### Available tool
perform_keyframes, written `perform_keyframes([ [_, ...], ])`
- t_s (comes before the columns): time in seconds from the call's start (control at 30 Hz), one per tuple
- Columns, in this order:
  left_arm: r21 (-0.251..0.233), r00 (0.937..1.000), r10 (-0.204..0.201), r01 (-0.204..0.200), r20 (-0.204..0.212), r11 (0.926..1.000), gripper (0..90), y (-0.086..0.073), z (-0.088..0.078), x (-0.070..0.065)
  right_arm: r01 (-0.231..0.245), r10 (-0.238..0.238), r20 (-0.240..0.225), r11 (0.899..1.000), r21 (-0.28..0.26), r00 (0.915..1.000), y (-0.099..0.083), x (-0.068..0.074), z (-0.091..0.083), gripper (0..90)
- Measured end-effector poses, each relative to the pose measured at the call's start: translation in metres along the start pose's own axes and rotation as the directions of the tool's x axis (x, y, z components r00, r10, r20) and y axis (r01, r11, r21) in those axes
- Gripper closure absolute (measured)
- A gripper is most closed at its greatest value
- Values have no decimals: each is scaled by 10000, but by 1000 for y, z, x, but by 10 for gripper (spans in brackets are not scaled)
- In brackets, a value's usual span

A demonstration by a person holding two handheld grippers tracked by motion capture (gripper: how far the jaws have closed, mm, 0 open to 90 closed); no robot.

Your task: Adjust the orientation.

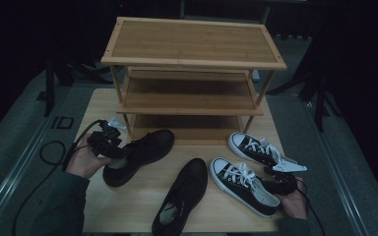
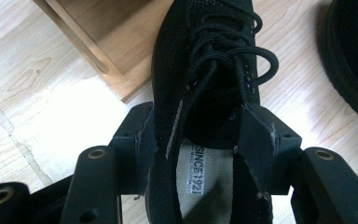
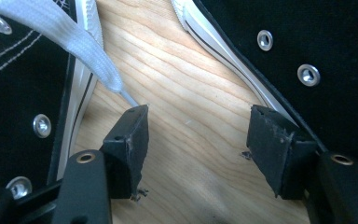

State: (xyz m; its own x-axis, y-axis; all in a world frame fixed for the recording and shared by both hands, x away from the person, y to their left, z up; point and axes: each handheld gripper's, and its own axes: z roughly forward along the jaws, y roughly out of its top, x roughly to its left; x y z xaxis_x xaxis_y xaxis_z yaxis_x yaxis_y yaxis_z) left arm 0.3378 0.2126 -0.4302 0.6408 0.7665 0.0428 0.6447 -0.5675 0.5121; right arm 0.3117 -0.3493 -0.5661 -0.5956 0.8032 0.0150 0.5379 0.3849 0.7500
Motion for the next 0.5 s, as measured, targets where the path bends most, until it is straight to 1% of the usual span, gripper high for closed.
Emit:
perform_keyframes([
  [0.23, -42, 10000, 0, 0, 44, 10000, 464, 0, -2, 0, 8, -8, 5, 10000, 2, 10000, 0, 0, 0, 384],
  [0.5, -148, 9998, 186, -185, 114, 9997, 461, 3, -8, -4, 7, -7, 3, 10000, 1, 10000, 0, 0, 0, 384],
])
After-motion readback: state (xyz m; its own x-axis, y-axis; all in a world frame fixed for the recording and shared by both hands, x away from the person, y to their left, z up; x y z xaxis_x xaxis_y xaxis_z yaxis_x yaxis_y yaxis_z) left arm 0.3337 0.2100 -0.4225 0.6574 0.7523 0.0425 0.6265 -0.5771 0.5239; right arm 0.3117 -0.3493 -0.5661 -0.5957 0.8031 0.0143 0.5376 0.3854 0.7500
